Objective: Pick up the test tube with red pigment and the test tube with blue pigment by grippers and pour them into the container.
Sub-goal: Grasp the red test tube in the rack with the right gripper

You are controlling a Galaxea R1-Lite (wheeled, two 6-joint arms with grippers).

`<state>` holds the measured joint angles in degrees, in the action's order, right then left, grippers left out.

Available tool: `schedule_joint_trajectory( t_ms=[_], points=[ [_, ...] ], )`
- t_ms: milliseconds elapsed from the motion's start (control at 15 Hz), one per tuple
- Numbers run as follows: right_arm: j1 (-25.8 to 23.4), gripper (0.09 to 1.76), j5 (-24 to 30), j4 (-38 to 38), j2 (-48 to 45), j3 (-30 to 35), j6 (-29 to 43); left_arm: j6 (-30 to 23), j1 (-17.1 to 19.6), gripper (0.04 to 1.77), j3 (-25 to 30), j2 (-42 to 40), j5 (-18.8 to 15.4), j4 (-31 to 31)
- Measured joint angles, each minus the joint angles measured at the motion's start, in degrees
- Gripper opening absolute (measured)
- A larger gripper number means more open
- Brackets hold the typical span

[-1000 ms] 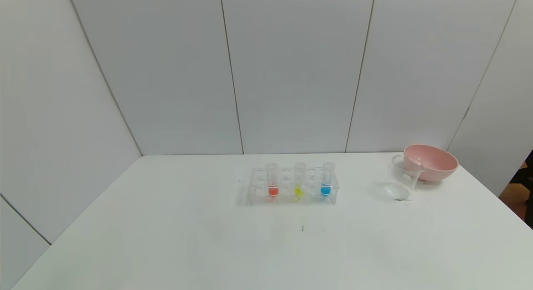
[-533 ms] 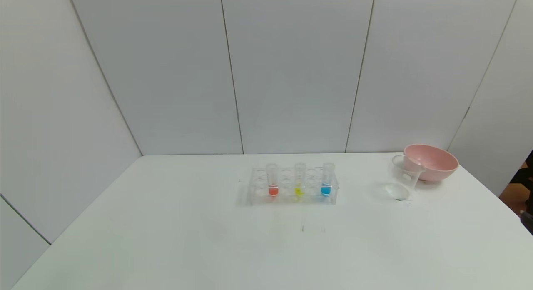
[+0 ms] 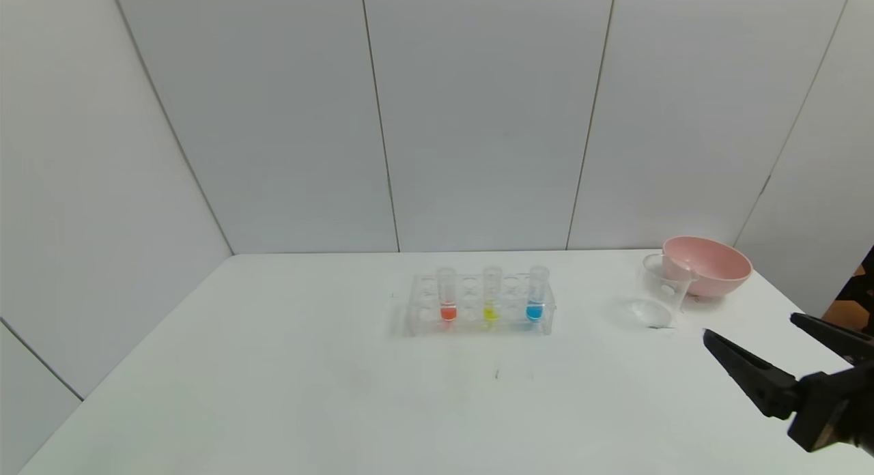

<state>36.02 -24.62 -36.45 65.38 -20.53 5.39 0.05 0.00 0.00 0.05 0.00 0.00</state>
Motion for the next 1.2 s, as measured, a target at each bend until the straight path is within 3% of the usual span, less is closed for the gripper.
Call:
schedule_joint_trajectory(
  t_ms=[533, 867, 1200],
  points=[
    [15.5, 1.71, -11.6, -9.9, 23.6, -10.7, 6.8, 0.0, 0.0, 1.76, 0.0, 0.0, 0.0, 0.0],
    [21.7, 1.71, -20.1, -11.9, 41.4, -26.3, 8.1, 0.0, 0.0, 1.76, 0.0, 0.0, 0.0, 0.0],
    [26.0, 1.71, -21.3, -7.5, 53.7, -42.5, 7.4, 0.0, 0.0, 1.76, 0.0, 0.0, 0.0, 0.0]
  ],
)
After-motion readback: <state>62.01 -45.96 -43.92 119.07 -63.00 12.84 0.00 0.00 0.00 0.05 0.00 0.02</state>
